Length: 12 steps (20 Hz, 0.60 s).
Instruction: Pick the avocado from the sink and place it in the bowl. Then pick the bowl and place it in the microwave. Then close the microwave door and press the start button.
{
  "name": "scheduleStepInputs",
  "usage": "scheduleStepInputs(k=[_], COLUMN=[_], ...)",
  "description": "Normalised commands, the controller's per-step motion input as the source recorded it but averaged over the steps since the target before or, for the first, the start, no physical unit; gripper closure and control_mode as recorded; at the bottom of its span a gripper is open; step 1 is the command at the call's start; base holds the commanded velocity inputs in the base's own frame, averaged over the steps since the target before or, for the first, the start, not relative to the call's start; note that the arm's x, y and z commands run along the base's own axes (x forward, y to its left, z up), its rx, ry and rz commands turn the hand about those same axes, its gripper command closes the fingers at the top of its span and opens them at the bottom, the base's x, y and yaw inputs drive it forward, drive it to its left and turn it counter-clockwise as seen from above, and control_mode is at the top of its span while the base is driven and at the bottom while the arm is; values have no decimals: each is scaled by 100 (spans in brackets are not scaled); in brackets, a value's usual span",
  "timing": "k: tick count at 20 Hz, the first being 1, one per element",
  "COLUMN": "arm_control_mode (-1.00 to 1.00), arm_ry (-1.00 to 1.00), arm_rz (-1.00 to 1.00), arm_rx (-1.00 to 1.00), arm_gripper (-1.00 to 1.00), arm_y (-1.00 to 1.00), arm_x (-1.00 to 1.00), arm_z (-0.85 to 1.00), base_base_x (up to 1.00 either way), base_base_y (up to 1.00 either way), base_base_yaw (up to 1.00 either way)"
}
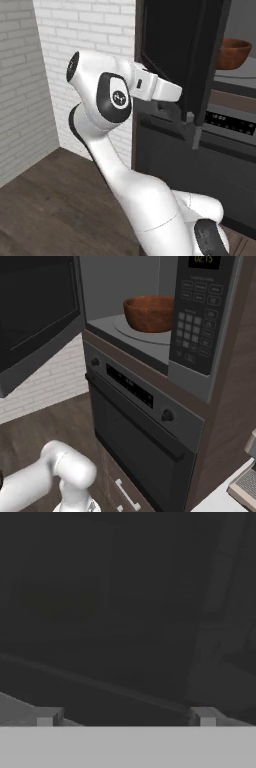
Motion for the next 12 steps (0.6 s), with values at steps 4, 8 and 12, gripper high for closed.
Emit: scheduleStepInputs(k=[4,8,12], arm_control_mode=[-100,-100,-100], arm_ry=[-9,4,1], arm_rz=[-1,-5,-6], arm_rx=[19,19,6], arm_gripper=[-100,-100,-100], arm_y=[-81,-75,-47], arm_x=[9,33,40], arm_z=[0,2,0], base_base_x=[0,0,0], base_base_y=[0,0,0], base_base_yaw=[0,0,0])
